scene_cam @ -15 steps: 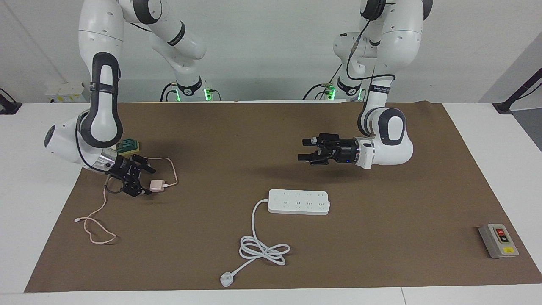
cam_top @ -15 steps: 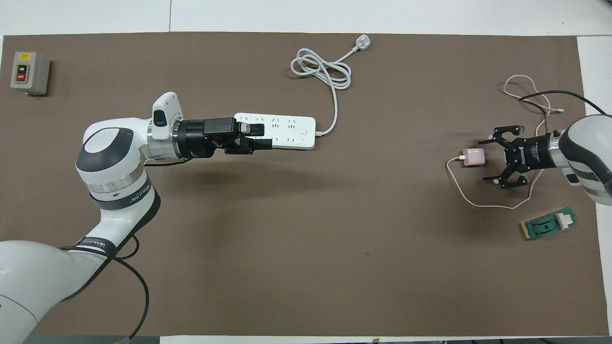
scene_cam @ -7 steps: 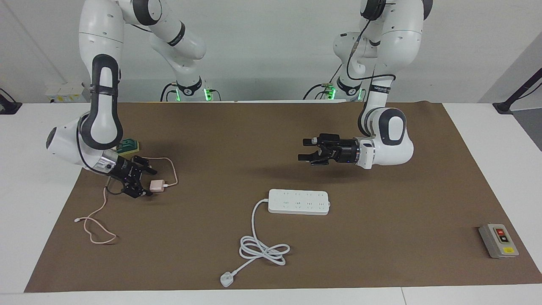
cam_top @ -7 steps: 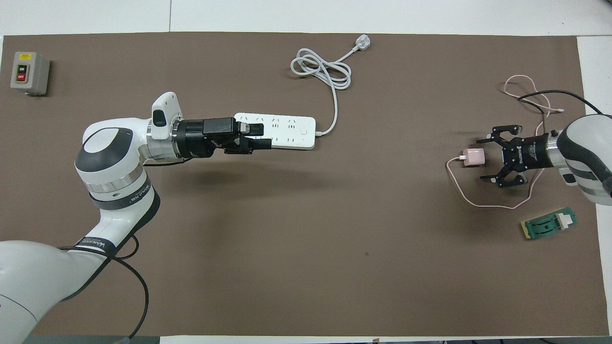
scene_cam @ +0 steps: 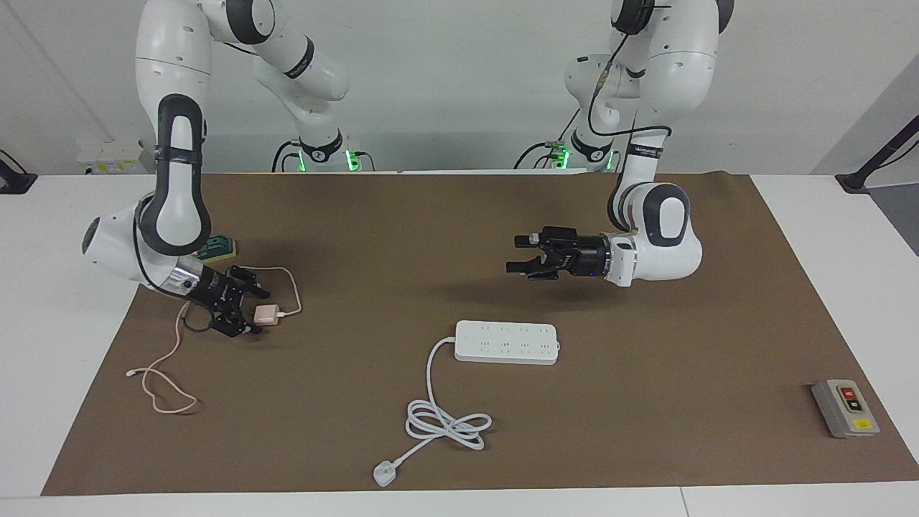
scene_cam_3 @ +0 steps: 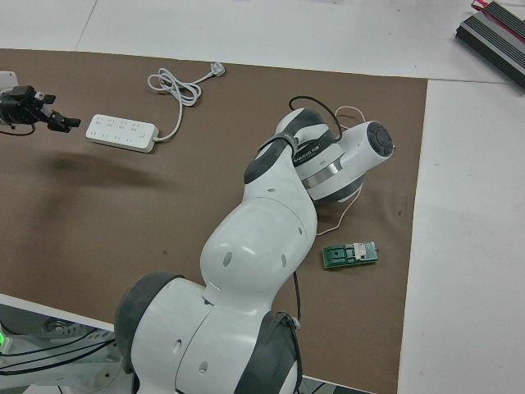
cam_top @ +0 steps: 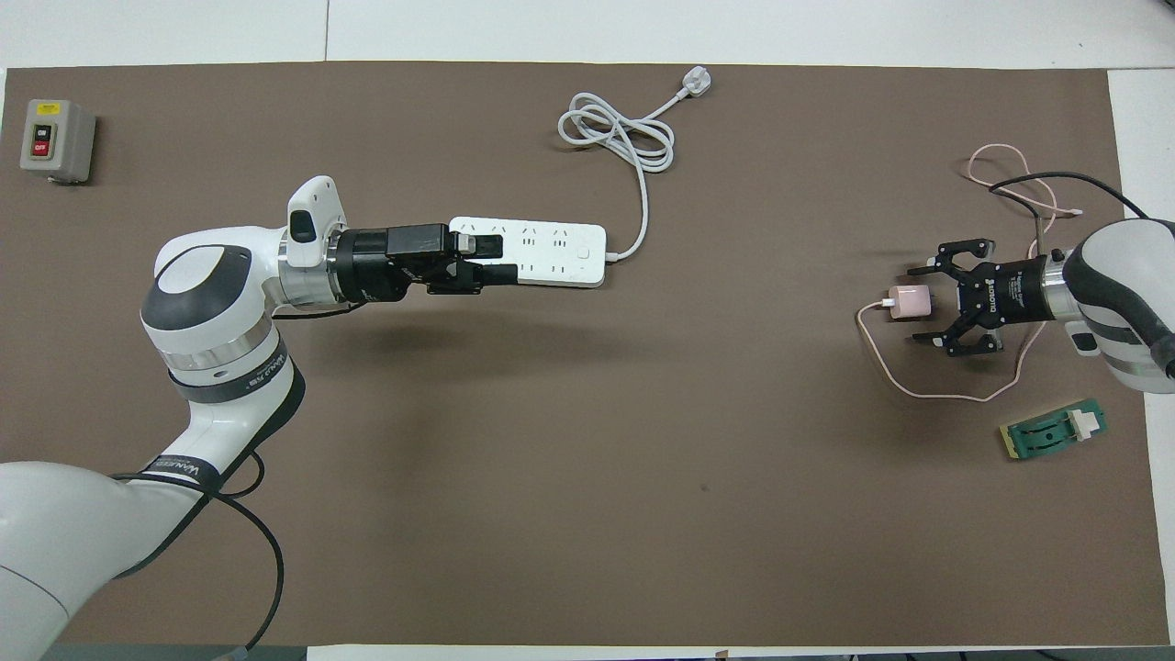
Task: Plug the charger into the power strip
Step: 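Lower the right gripper onto the pink charger and grasp it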
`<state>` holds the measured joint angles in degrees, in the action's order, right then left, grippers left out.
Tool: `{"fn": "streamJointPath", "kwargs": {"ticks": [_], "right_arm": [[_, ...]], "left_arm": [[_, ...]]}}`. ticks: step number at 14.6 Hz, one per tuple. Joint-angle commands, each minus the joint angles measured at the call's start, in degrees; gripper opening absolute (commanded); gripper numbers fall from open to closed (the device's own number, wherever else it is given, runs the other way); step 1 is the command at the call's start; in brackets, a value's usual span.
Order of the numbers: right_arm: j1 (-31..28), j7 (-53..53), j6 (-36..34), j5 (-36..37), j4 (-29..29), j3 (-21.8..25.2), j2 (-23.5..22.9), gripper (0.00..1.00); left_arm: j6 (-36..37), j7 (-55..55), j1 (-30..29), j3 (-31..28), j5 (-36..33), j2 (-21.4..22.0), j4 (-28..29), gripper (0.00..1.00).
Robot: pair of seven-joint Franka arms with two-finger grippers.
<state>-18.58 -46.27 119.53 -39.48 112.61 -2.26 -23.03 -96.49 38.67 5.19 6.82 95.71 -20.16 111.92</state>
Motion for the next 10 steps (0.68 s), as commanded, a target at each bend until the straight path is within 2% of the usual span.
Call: {"fn": "streamJointPath", "kwargs": {"ticks": [1, 6, 10], "right_arm": [[-0.05, 2.85, 1.58, -2.18, 0.51, -0.12, -0.08, 0.83], [-0.05, 2.94, 1.59, -2.18, 0.59, -0.12, -0.08, 0.72], [0.47, 2.85, 1.94, -2.26, 0.86, -0.12, 0.01, 0.46]], "left_arm": [[-3.52, 1.14, 0.09, -0.58, 0.61, 1.18, 1.29, 1.00], [-4.23, 0.97, 0.00, -0.32, 1.05, 1.00, 1.02, 1.00], [-3.97, -3.15, 0.09, -0.14, 1.49, 1.09, 1.20, 1.00]]}}
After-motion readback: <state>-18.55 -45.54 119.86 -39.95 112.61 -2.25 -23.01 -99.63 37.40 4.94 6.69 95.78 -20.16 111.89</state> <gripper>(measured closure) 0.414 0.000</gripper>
